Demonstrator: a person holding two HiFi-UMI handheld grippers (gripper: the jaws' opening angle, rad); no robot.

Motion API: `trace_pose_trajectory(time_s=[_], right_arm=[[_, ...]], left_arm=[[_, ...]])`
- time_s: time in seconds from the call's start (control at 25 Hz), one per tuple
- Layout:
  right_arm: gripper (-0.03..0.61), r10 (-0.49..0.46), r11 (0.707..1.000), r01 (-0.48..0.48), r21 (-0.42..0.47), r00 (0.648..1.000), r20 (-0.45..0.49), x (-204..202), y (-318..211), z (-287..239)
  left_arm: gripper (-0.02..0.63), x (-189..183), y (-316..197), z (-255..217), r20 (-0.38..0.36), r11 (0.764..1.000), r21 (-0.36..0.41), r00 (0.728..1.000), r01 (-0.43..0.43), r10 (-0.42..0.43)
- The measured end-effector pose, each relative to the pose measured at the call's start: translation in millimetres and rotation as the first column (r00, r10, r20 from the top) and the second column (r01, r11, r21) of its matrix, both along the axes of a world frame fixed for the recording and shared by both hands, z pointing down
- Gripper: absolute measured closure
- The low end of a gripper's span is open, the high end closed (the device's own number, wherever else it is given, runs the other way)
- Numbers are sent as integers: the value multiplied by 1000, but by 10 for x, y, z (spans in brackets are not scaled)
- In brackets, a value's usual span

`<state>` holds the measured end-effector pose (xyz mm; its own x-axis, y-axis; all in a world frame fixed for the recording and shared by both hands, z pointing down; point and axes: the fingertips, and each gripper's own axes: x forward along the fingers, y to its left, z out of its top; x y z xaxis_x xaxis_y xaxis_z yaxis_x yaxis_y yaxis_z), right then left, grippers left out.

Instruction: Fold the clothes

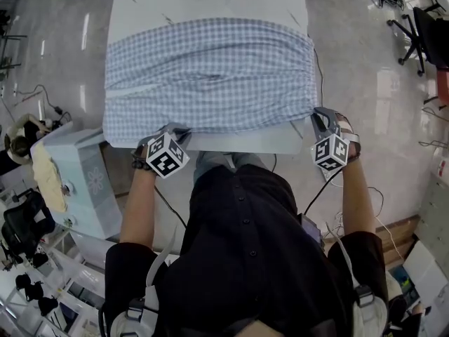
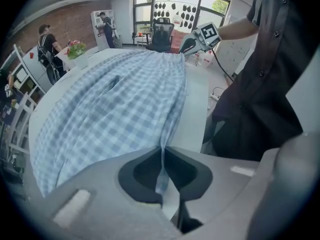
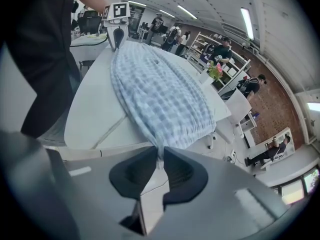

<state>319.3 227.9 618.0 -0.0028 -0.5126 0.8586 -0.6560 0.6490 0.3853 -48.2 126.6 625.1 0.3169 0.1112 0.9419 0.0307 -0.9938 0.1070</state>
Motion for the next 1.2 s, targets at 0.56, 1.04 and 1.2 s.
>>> trace_pose_trajectory(time_s=[0.56, 1.04, 1.2], right_arm=[[537, 27, 998, -26, -49, 999, 25, -10, 390, -39], [537, 64, 996, -61, -62, 997, 42, -111, 762, -123], [537, 86, 996, -83, -39, 994, 71, -79, 635, -260]], left_arm=[[591, -85, 195, -86, 30, 998, -59, 999, -32, 34], [592, -216, 442, -208, 55, 991, -96, 993, -98, 103], [592, -143, 264, -375, 52, 991, -70, 992, -112, 116]])
